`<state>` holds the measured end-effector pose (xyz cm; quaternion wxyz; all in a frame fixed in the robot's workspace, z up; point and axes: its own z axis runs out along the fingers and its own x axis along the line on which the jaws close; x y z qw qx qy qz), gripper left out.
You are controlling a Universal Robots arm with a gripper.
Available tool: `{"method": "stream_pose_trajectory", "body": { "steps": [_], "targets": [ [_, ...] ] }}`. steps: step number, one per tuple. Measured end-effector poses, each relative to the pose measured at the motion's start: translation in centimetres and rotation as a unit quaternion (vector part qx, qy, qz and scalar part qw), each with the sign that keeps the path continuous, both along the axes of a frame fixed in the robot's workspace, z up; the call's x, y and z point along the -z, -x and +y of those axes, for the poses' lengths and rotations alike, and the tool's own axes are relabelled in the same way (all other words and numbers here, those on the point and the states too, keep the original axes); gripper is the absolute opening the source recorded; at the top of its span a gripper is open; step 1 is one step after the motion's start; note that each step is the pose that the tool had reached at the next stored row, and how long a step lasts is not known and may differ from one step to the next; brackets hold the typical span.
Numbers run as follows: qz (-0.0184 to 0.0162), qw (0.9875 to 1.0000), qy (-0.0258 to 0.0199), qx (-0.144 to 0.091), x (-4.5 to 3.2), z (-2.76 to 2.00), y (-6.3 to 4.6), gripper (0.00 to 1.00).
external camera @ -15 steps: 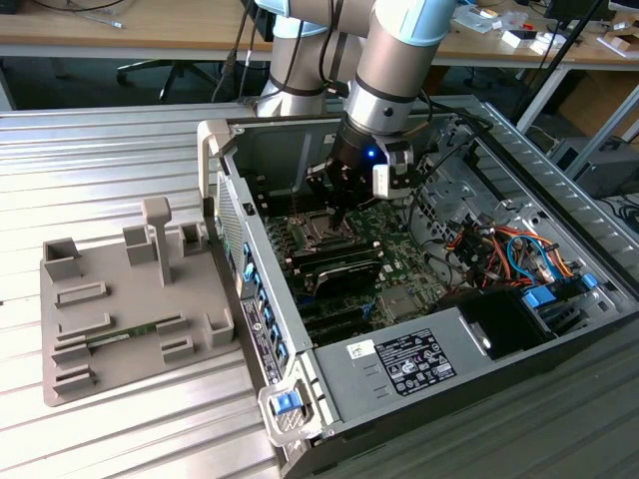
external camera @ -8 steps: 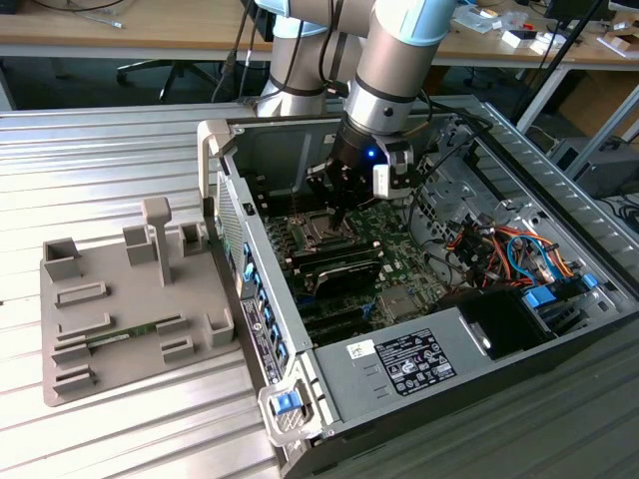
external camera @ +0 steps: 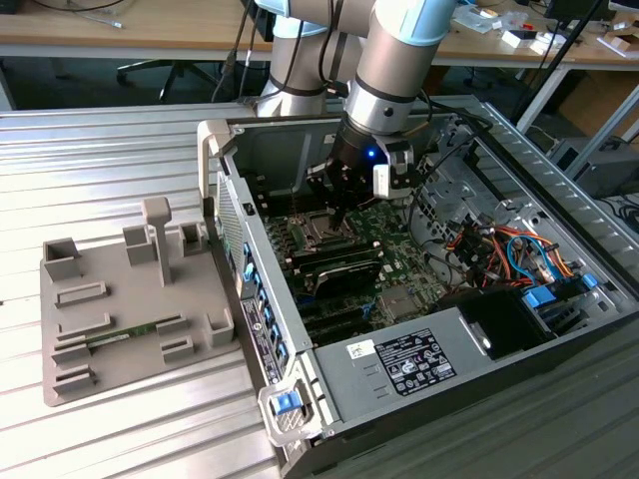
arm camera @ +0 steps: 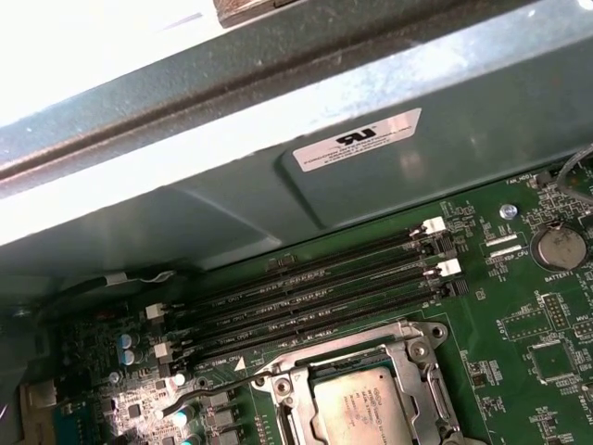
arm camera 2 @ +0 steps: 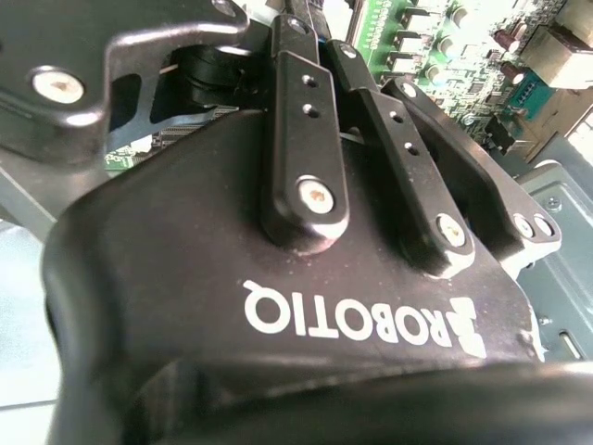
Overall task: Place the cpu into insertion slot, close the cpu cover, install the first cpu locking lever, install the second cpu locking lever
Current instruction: 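Install the first cpu locking lever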
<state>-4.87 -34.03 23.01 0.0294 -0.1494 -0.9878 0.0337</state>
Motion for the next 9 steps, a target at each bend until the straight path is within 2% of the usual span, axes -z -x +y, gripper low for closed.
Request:
{"method": "stream_pose_trajectory", "body": {
  "steps": [9],
  "targets": [
    [0.0000, 1.0000, -0.0002, -0.004, 0.00, 0.00, 0.00, 0.10]
  ]
}}
